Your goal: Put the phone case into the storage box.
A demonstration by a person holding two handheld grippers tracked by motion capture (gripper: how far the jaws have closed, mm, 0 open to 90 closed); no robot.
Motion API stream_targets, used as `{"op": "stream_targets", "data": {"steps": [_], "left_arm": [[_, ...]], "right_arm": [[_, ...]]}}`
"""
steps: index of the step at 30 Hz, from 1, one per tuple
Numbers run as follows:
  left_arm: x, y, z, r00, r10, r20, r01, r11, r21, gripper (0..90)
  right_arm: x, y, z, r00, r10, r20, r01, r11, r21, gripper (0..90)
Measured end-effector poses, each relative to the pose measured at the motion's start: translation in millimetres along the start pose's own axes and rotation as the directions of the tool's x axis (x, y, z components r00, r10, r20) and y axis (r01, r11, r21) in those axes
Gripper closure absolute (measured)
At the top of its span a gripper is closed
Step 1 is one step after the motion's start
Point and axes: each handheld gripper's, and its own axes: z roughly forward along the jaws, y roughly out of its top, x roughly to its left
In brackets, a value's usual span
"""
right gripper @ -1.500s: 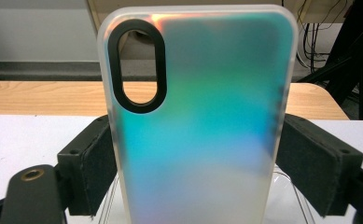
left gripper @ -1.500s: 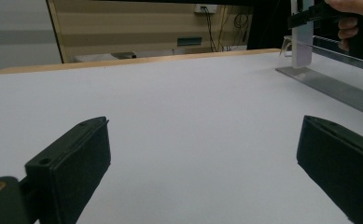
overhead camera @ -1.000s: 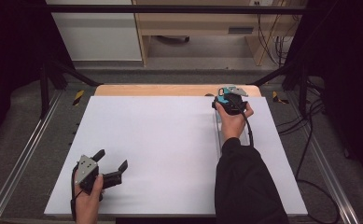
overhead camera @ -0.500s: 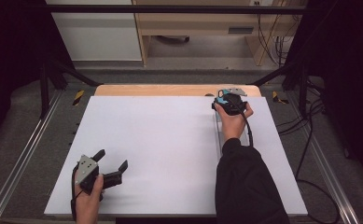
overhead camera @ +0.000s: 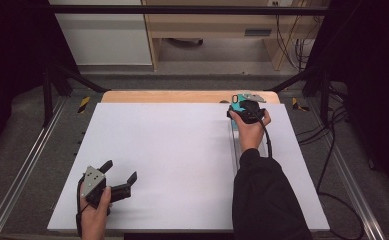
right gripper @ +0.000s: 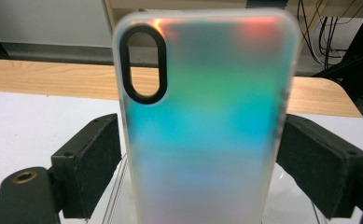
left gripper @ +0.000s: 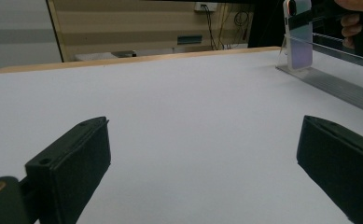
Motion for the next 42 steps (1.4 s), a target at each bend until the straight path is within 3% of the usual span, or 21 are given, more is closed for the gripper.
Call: {"op": "stream_targets", "data": {"steps": [18, 42], "left_arm": [[-0.4, 0.0, 0.1, 1.0000, 0.004, 0.003, -0.004, 1.0000, 0.000, 2.4], [-0.1, 0.0, -0.4, 1.0000, 0.004, 0.000, -0.004, 1.0000, 0.000, 2.4]], "right_arm": [[-0.4, 2.0, -3.4, 0.9998, -0.008, 0.019, 0.008, 1.000, -0.010, 8.7], [-3.7, 3.9, -9.1, 0.9997, 0.024, 0.007, -0.024, 1.000, -0.002, 7.0]]}}
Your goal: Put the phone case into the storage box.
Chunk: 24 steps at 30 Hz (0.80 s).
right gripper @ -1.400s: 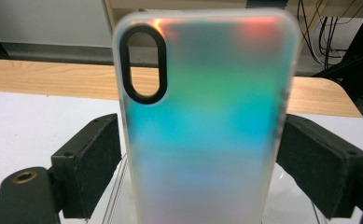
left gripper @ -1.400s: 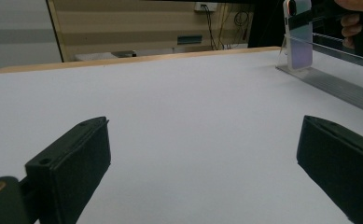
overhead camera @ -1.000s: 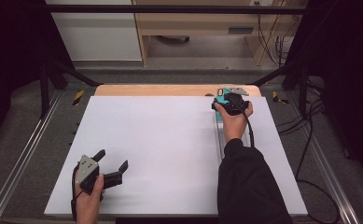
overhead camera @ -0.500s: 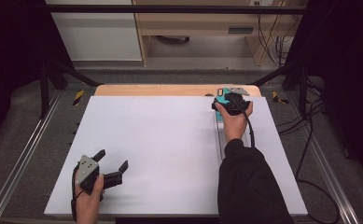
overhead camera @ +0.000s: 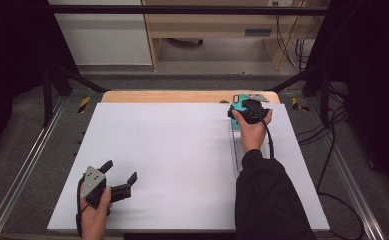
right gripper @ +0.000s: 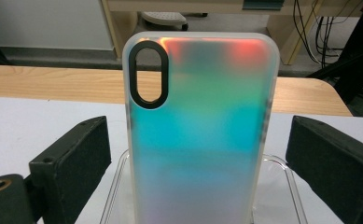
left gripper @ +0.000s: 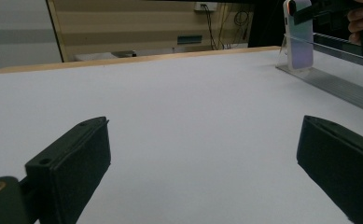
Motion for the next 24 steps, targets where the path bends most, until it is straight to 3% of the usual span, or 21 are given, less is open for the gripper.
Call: {"op": "stream_targets", "data": {"steps": [24], "left_arm": [[0.1, 0.2, 0.3, 1.0000, -0.001, 0.001, 0.001, 1.0000, -0.003, 2.4]], "right_arm": [[0.0, 5.7, -13.3, 0.9988, 0.041, -0.027, -0.040, 0.998, 0.054, 6.6]]}}
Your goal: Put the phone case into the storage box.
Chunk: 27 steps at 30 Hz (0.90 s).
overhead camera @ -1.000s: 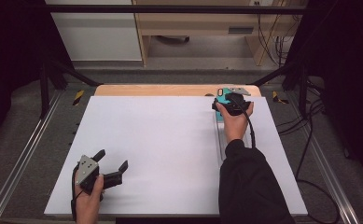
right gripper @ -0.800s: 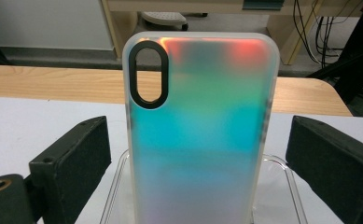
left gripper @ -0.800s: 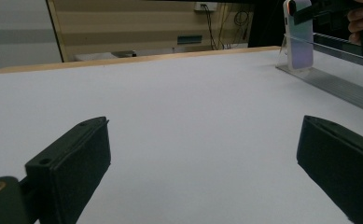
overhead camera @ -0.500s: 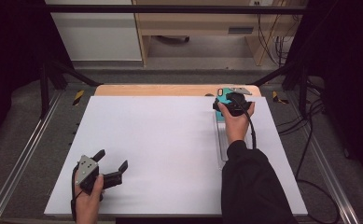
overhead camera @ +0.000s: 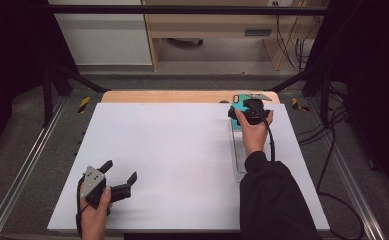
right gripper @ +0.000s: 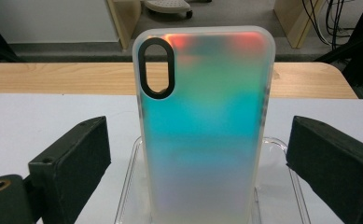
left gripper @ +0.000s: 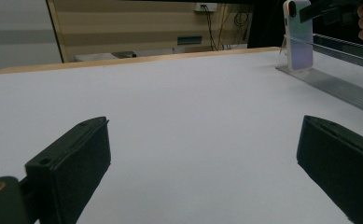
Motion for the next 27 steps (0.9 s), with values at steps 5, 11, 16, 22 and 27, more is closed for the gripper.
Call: {"op": "stream_targets", "data": {"steps": [5, 11, 16, 22, 27], "left_arm": [[0.3, 0.1, 0.2, 1.0000, 0.000, -0.002, 0.000, 1.0000, 0.000, 2.4], [2.0, 0.3, -0.4, 1.0000, -0.009, -0.003, 0.009, 0.9999, -0.004, 2.4], [2.0, -0.1, -1.5, 0.9999, -0.008, -0.009, 0.008, 1.0000, -0.006, 2.4], [1.7, 0.3, -0.5, 0.9999, -0.008, -0.007, 0.008, 1.0000, -0.005, 2.4], [0.7, 0.2, -0.5, 1.0000, -0.006, -0.008, 0.006, 1.0000, -0.007, 2.4]], "right_arm": [[0.8, 2.2, -4.8, 0.9999, -0.012, -0.008, 0.012, 1.000, -0.003, 6.6], [0.8, 3.5, -8.9, 0.9998, -0.018, -0.009, 0.018, 1.000, 0.007, 6.6], [1.2, 5.8, -14.4, 0.9997, -0.019, -0.015, 0.019, 1.000, 0.011, 5.0], [-0.7, 10.2, -23.2, 0.9994, -0.013, -0.033, 0.013, 1.000, 0.008, 5.1], [-6.9, 12.6, -30.0, 0.9990, 0.006, -0.045, -0.006, 1.000, 0.000, 5.1]]}}
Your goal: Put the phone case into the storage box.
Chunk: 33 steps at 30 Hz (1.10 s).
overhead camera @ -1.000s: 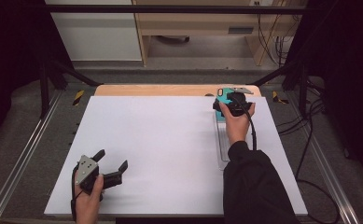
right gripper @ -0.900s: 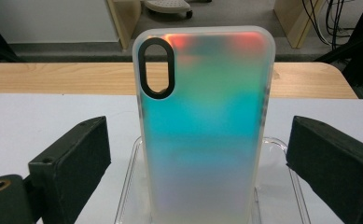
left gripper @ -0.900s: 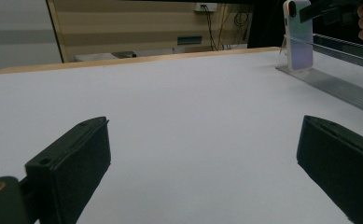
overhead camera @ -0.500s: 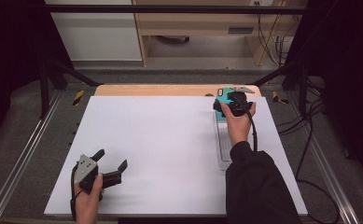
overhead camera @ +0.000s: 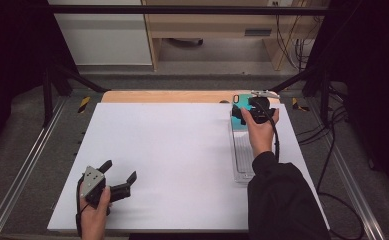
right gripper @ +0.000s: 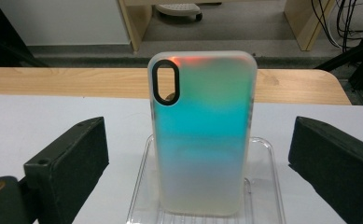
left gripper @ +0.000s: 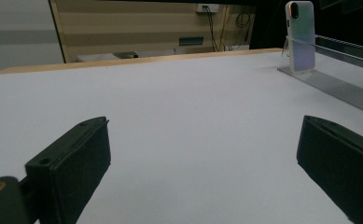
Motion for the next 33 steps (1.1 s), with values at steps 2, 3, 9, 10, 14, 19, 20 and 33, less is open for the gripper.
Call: {"op": "stream_targets", "data": {"steps": [2, 3, 9, 10, 14, 19, 20, 33], "left_arm": [[0.1, 0.0, 0.2, 1.0000, -0.001, 0.000, 0.001, 1.0000, -0.003, 2.4], [0.3, -0.1, 0.2, 1.0000, -0.001, 0.000, 0.001, 1.0000, -0.001, 2.4], [1.4, -0.1, -1.4, 1.0000, -0.004, -0.004, 0.004, 1.0000, -0.004, 2.4], [1.1, -0.2, -1.3, 1.0000, -0.003, -0.003, 0.003, 1.0000, -0.003, 2.4], [-0.3, -0.1, -2.8, 0.9999, 0.006, -0.008, -0.006, 1.0000, -0.001, 2.4], [0.5, -0.3, -2.8, 1.0000, -0.001, -0.006, 0.001, 1.0000, -0.004, 2.4], [0.7, -0.5, -2.6, 1.0000, -0.005, -0.006, 0.005, 1.0000, -0.005, 2.4], [0.6, -0.6, -2.7, 1.0000, -0.004, -0.007, 0.004, 1.0000, -0.005, 2.4]], "right_arm": [[-1.9, 0.7, -2.7, 1.0000, 0.001, -0.001, -0.001, 1.000, -0.005, 5.1], [-2.7, 1.2, -3.7, 1.0000, 0.002, -0.003, -0.002, 1.000, -0.011, 5.2], [-3.2, 1.5, -6.4, 0.9998, 0.014, -0.015, -0.014, 1.000, -0.016, 5.1], [-2.8, 1.7, -7.3, 0.9998, 0.012, -0.016, -0.012, 1.000, -0.019, 5.1], [-1.8, 2.1, -11.2, 0.9995, 0.016, -0.026, -0.017, 1.000, -0.026, 4.8], [-3.4, -0.4, -17.0, 0.9988, 0.032, -0.036, -0.033, 0.999, -0.039, 4.9], [-4.7, -1.0, -17.6, 0.9984, 0.040, -0.040, -0.041, 0.998, -0.037, 4.9], [-13.8, -5.1, -24.7, 0.9973, 0.051, -0.053, -0.053, 0.998, -0.035, 4.9]]}}
